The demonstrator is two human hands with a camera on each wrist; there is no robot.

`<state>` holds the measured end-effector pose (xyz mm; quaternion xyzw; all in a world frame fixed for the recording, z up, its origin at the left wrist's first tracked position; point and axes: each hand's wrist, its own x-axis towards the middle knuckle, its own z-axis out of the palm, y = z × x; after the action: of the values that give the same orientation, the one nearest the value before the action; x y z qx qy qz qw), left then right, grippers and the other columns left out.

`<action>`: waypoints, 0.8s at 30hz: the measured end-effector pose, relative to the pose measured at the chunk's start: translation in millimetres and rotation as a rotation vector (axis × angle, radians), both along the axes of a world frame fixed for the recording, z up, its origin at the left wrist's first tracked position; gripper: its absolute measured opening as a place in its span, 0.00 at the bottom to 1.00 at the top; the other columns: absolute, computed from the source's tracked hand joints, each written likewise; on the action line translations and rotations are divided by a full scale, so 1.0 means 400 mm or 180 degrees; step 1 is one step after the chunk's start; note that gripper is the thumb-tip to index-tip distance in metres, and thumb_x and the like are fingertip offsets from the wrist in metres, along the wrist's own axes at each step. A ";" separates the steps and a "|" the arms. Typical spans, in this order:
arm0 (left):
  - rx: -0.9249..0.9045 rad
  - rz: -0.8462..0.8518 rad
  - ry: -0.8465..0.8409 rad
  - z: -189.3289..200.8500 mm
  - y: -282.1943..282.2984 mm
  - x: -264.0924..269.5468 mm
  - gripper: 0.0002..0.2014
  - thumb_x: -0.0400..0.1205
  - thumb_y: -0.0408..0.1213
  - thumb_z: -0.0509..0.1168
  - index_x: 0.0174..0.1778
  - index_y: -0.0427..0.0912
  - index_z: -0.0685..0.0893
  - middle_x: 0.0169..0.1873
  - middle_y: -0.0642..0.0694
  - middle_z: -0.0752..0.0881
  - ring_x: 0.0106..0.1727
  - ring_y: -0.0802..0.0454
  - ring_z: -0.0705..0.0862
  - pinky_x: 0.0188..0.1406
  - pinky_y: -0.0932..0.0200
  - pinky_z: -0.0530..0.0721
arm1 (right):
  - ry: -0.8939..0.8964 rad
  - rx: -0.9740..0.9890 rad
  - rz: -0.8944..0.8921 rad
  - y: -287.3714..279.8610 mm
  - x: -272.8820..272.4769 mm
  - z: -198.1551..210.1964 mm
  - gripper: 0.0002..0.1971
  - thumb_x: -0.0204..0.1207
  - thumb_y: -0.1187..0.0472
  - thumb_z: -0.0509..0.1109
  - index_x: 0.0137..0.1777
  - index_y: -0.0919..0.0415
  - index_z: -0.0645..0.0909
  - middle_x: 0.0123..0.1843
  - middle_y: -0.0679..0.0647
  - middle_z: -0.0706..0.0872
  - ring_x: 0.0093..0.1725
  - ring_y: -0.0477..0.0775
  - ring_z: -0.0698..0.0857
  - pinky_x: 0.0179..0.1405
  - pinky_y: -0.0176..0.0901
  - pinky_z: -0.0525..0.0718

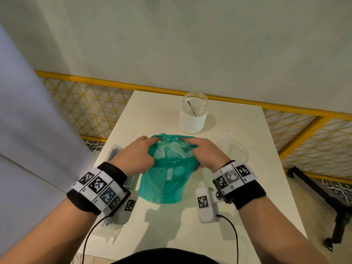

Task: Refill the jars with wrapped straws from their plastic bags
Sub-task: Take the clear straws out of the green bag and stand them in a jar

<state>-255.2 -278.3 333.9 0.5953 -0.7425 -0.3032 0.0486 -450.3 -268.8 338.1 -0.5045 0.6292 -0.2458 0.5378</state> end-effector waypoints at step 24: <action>0.1186 0.0690 0.1616 -0.154 -0.009 -0.005 0.51 0.66 0.19 0.74 0.79 0.56 0.57 0.60 0.46 0.76 0.52 0.47 0.83 0.36 0.45 0.91 | -0.0926 0.0159 -0.0295 -0.016 -0.007 -0.233 0.44 0.69 0.86 0.62 0.81 0.49 0.63 0.75 0.59 0.76 0.62 0.65 0.84 0.43 0.53 0.92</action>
<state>-257.1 -281.9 272.1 0.5750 -0.5707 -0.5656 0.1543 -453.2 -275.3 244.9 -0.4204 0.5731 -0.3251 0.6238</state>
